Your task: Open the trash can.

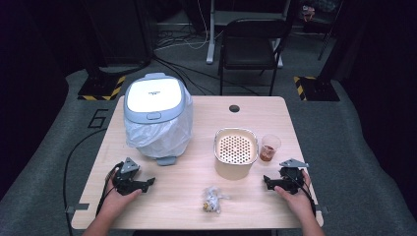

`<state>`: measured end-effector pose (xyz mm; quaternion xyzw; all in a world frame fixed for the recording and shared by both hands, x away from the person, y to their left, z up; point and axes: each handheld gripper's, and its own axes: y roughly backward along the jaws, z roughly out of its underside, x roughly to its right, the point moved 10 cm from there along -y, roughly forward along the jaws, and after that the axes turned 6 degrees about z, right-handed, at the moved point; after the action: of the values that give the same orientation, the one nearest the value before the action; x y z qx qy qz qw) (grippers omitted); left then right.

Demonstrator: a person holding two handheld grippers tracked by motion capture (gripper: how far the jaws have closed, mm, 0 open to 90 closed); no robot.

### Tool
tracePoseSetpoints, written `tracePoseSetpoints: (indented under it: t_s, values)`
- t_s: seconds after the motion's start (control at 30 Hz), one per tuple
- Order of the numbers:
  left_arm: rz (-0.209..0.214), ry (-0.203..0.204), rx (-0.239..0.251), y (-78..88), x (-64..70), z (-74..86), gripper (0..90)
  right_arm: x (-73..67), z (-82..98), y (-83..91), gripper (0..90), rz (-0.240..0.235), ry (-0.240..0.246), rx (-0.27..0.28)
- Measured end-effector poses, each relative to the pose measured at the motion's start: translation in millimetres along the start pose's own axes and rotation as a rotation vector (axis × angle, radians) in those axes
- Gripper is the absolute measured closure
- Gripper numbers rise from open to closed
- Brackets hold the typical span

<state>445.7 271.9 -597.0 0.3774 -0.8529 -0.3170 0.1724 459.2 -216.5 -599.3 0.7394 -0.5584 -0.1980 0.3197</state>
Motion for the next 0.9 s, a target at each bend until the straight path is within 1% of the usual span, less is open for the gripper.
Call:
tracePoseSetpoints:
  t_s: [0.2, 0.3, 0.37, 0.4, 0.43, 0.67, 0.7, 0.73, 0.77, 0.8, 0.83, 0.87, 0.9]
  values:
    - [-0.005, 0.007, 0.001, 0.1, 0.1, -0.1, 15.8, 0.0, 0.4, 0.3, 0.0, 0.0, 0.003, 0.0]
    - [-0.005, 0.004, 0.002, 0.2, 0.1, -0.3, 16.2, 0.0, 0.4, 0.2, 0.0, -0.001, 0.003, -0.001]
    - [-0.006, 0.012, 0.006, 0.9, 1.5, 0.2, 18.7, 0.0, 0.4, 0.2, 0.0, -0.002, 0.006, -0.002]
    - [-0.002, -0.002, 0.006, 1.4, 1.4, 0.3, 18.9, 0.0, 0.4, 0.2, 0.0, -0.002, 0.006, -0.002]
    - [-0.002, -0.002, 0.006, 1.4, 1.4, 0.3, 19.0, 0.0, 0.4, 0.2, 0.0, -0.002, 0.006, -0.002]
    - [-0.003, 0.015, 0.022, 3.5, 3.5, 0.9, 24.3, 0.1, -0.4, -0.4, 0.0, -0.004, 0.007, 0.002]
    - [-0.002, 0.006, 0.022, 4.2, 3.8, 1.0, 26.0, -0.3, -0.3, -0.3, 0.0, -0.004, 0.003, 0.0]
    - [-0.003, 0.012, 0.021, 4.6, 4.6, 1.4, 27.2, -0.3, -0.3, -0.3, 0.0, -0.004, 0.003, 0.0]
    - [0.001, 0.022, 0.019, 5.1, 6.3, 1.6, 28.6, -0.3, -0.3, -0.3, 0.0, -0.004, 0.003, 0.0]
    - [0.015, 0.011, 0.001, 6.9, 7.9, 1.7, 31.6, -0.3, -0.3, -0.3, 0.0, -0.004, 0.003, 0.0]
    - [0.015, 0.011, 0.001, 6.9, 7.9, 1.7, 34.0, -0.2, -0.3, -0.4, 0.0, -0.005, 0.004, 0.001]
    - [0.041, 0.029, 0.0, 7.9, 11.9, -0.3, 34.4, -0.3, -0.3, -0.3, 0.0, -0.004, 0.003, 0.0]
    - [0.041, 0.029, 0.0, 7.9, 11.9, -0.3, 34.5, -0.3, -0.3, -0.3, 0.0, -0.004, 0.003, 0.0]
